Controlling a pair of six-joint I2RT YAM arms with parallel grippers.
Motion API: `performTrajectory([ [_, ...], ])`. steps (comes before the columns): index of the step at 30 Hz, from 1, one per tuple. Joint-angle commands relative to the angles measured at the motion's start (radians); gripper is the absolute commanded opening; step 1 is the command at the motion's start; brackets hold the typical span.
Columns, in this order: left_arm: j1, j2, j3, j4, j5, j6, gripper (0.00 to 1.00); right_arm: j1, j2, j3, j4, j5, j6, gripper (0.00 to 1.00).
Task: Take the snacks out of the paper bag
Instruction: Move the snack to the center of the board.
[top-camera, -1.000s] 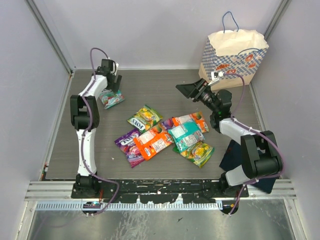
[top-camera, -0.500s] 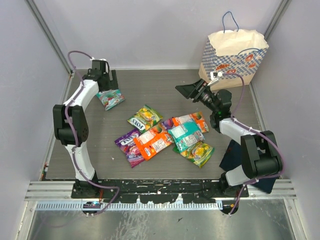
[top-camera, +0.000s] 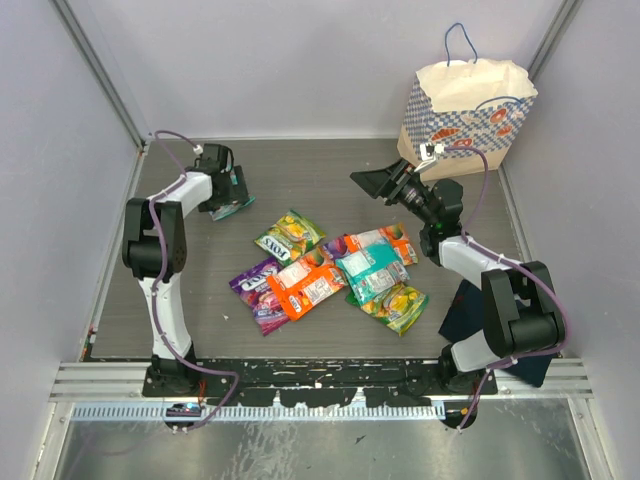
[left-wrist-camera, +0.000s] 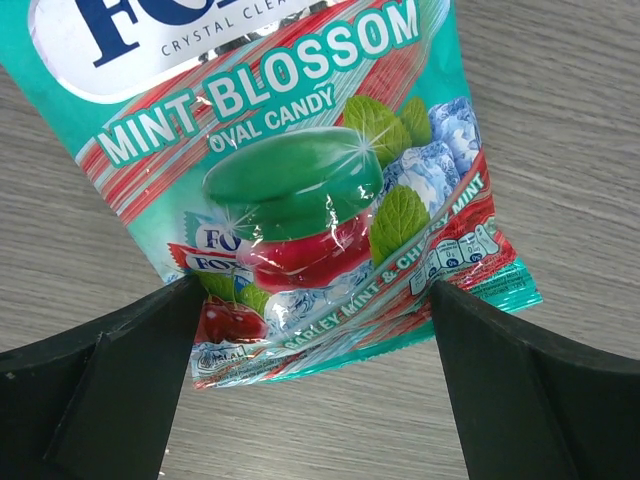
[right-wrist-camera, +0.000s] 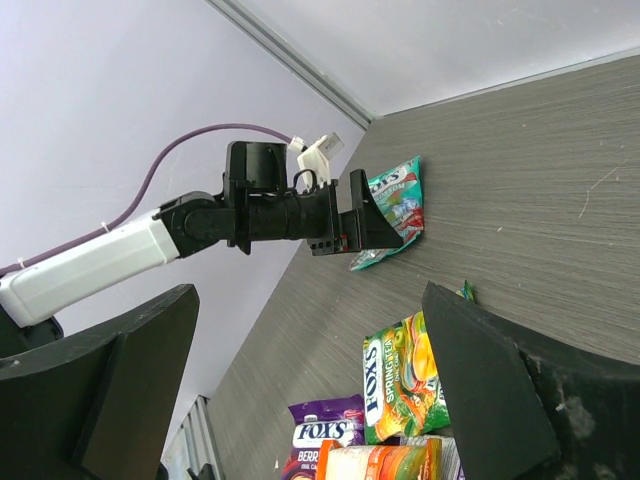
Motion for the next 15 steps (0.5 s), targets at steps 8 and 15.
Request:
performTrajectory([
  [8,0.113,0.169,0.269,-0.224,0.084,0.088,0.98,-0.004,0.004,0.047,0.029,-0.017,-0.016,1.0],
  [15,0.143,0.307,0.514,-0.468,-0.046,0.367,0.98,-0.005,0.008,0.048,0.042,-0.025,-0.001,1.0],
])
